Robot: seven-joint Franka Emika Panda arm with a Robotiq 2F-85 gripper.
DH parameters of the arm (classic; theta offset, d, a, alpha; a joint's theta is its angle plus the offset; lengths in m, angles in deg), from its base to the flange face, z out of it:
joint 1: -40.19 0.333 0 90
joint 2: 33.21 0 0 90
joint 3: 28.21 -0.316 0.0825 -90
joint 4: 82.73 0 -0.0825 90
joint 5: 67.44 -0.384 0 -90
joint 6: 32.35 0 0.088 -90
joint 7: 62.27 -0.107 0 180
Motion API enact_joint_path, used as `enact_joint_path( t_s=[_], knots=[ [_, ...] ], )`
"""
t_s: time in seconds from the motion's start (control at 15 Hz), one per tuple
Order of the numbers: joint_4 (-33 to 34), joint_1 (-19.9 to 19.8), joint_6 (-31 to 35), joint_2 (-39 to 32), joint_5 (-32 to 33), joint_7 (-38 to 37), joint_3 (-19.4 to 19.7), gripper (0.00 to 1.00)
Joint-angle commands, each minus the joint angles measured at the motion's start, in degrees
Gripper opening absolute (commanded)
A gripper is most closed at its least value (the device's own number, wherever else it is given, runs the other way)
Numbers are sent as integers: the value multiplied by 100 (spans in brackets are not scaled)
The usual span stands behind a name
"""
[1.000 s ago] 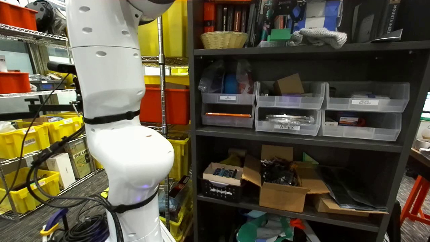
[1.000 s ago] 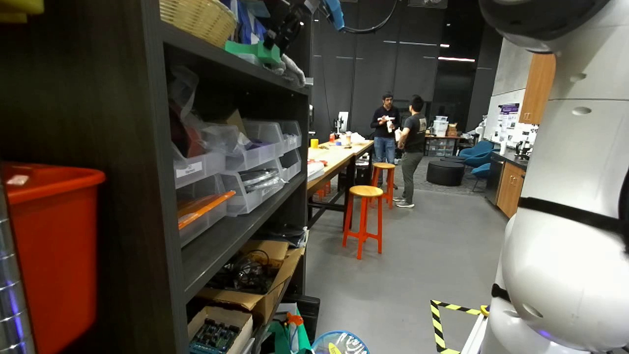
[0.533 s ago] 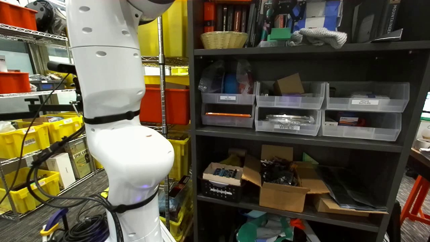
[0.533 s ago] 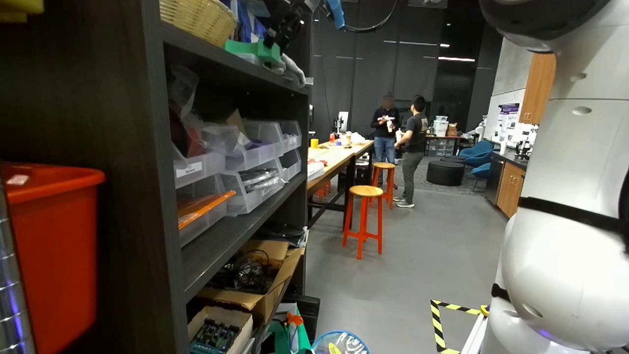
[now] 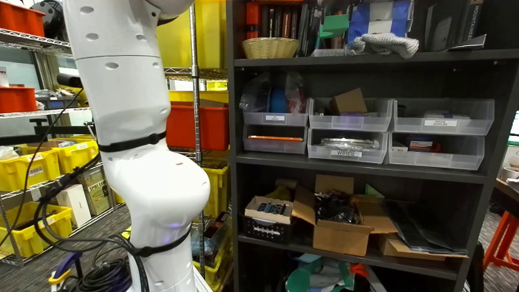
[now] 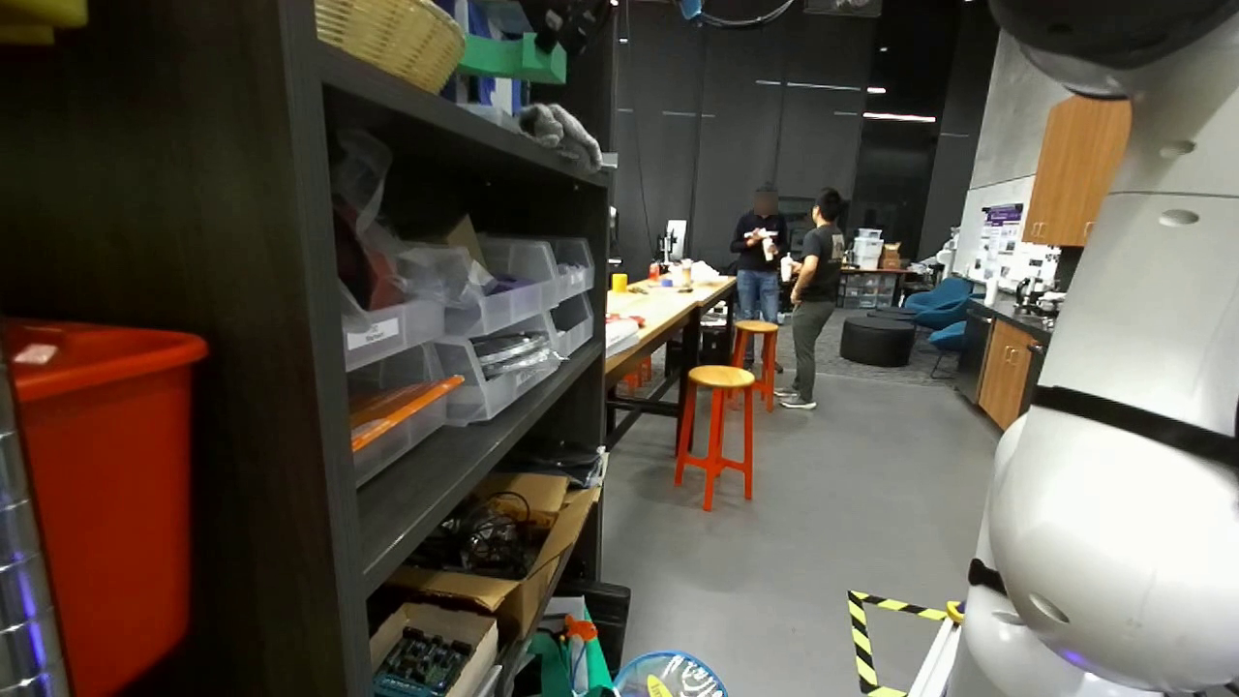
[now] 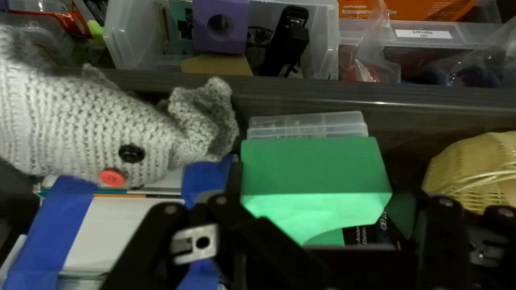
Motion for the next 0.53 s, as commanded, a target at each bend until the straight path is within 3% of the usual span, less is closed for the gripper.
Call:
enact_joint_path(
  t_s=[0.0, 0.47],
  knots=[
    [43, 14, -127, 232, 232, -26, -73, 56],
    [283, 17, -135, 350, 473, -59, -238, 56]
  ],
)
